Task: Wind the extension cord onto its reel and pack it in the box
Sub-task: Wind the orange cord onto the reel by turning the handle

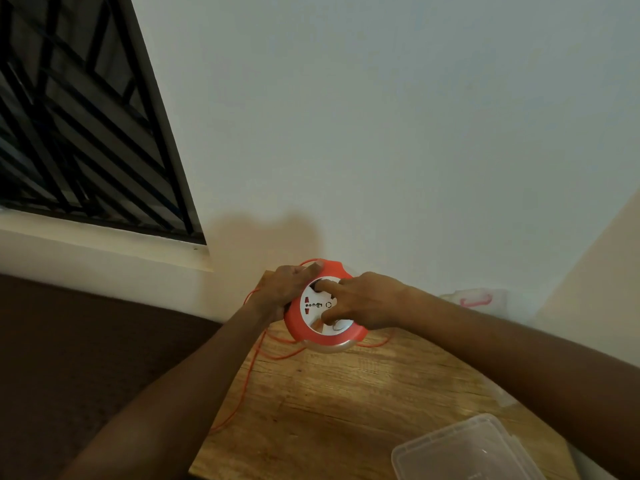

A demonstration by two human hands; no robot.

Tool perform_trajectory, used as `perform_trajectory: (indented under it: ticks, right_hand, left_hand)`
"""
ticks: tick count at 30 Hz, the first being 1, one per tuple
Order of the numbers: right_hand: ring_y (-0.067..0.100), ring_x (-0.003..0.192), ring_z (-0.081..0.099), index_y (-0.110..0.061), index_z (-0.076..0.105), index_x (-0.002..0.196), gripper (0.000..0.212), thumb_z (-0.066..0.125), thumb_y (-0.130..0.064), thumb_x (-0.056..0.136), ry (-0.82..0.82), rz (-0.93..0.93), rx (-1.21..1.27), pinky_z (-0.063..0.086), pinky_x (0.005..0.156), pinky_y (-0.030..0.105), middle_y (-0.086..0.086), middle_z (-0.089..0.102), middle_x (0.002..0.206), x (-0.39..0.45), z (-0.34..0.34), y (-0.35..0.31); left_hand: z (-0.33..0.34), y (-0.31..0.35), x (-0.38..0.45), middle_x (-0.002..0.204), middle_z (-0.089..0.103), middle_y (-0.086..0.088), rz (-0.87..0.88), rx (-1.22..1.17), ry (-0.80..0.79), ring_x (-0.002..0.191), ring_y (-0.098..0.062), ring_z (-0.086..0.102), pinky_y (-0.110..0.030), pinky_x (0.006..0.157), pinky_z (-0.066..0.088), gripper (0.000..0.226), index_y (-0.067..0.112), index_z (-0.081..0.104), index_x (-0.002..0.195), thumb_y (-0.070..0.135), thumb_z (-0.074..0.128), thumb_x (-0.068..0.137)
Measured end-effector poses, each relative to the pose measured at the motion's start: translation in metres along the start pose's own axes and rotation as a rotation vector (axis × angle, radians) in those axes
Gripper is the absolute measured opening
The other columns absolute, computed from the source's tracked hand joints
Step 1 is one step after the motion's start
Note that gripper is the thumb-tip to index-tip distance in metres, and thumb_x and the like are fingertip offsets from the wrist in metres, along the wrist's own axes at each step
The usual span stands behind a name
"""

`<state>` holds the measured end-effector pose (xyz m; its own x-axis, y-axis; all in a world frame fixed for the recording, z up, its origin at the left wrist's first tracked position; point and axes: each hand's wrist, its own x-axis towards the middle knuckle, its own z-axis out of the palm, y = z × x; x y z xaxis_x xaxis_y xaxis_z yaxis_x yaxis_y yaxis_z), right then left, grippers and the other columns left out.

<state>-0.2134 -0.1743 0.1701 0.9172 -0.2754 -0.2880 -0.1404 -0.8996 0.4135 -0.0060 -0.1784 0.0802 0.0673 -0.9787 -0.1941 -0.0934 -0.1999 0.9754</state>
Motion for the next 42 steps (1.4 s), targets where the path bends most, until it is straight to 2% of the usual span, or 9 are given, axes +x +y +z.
perform_trajectory:
  ticks: [8,11,15,20,25,29,33,37,42]
  right_hand:
    - [0.039,0.117,0.055,-0.035,0.031,0.150,0.060,0.053,-0.042,0.096,-0.156,-0.122,-0.148,0.049,0.079,0.038,0.010,0.037,0.152,0.004,-0.009,0.003]
    - [0.037,0.119,0.055,-0.034,0.034,0.149,0.068,0.068,-0.033,0.090,-0.181,-0.090,-0.199,0.053,0.081,0.041,0.011,0.044,0.145,0.011,-0.012,-0.007]
    - [0.036,0.111,0.061,-0.022,0.048,0.140,0.054,0.065,-0.034,0.091,-0.091,0.089,-0.001,0.052,0.076,0.041,0.013,0.060,0.124,0.012,-0.012,-0.008]
    - [0.033,0.089,0.069,-0.021,0.032,0.148,0.066,0.051,-0.049,0.092,0.181,0.501,0.173,0.055,0.068,0.040,0.010,0.068,0.117,0.022,0.011,-0.026]
    - [0.030,0.093,0.069,-0.020,0.033,0.147,0.068,0.049,-0.056,0.093,0.273,0.693,0.359,0.057,0.070,0.041,0.008,0.067,0.123,0.031,0.024,-0.042]
    - [0.031,0.091,0.070,-0.018,0.025,0.152,0.071,0.046,-0.055,0.096,0.231,0.629,0.203,0.057,0.065,0.040,0.012,0.066,0.124,0.028,0.025,-0.035]
    - [0.036,0.094,0.070,-0.011,0.043,0.143,0.066,0.071,-0.035,0.088,0.161,0.362,-0.052,0.059,0.071,0.045,0.017,0.063,0.127,0.017,0.011,-0.026]
    - [0.037,0.109,0.061,-0.027,0.039,0.143,0.064,0.071,-0.021,0.088,0.097,0.058,-0.081,0.058,0.075,0.044,0.019,0.037,0.149,0.002,0.003,-0.015]
    - [0.035,0.104,0.060,-0.042,0.029,0.146,0.069,0.067,-0.025,0.091,-0.022,0.021,-0.100,0.057,0.066,0.039,0.017,0.026,0.152,-0.001,-0.012,-0.002]
  left_hand:
    - [0.006,-0.001,0.002,0.090,0.084,-0.005,-0.003,0.110,-0.057,0.077,-0.026,0.081,-0.029,0.062,0.063,0.040,0.020,0.079,0.098,0.058,0.069,0.091]
    - [0.012,0.000,0.001,0.085,0.083,-0.002,-0.004,0.093,-0.033,0.072,-0.021,0.081,-0.024,0.057,0.061,0.033,0.029,0.083,0.083,0.057,0.068,0.092]
    - [0.009,0.004,0.000,0.091,0.083,-0.010,0.012,0.038,-0.066,0.074,-0.025,0.080,-0.029,0.061,0.063,0.037,0.021,0.083,0.089,0.055,0.069,0.090]
    - [0.004,0.012,0.001,0.097,0.083,-0.011,0.032,-0.078,0.000,0.080,-0.028,0.081,-0.033,0.062,0.064,0.062,0.012,0.079,0.104,0.066,0.073,0.073]
    - [0.002,0.007,0.004,0.101,0.083,-0.007,0.059,-0.075,-0.028,0.086,-0.028,0.081,-0.035,0.068,0.065,0.040,0.021,0.077,0.110,0.056,0.067,0.093]
    - [0.004,0.006,0.002,0.104,0.083,-0.006,0.020,-0.129,-0.051,0.089,-0.029,0.081,-0.036,0.066,0.065,0.056,0.022,0.074,0.116,0.065,0.070,0.080]
    - [0.004,0.011,0.002,0.101,0.083,-0.001,0.031,-0.102,-0.055,0.087,-0.024,0.081,-0.033,0.064,0.064,0.055,0.025,0.073,0.114,0.067,0.068,0.079]
    - [0.003,0.012,0.002,0.101,0.083,-0.005,0.052,-0.088,-0.058,0.087,-0.028,0.081,-0.035,0.065,0.064,0.054,0.022,0.075,0.112,0.065,0.069,0.081]
    - [0.007,0.016,-0.001,0.098,0.083,-0.007,0.057,-0.055,-0.090,0.083,-0.027,0.081,-0.031,0.064,0.064,0.039,0.026,0.083,0.095,0.061,0.070,0.083]
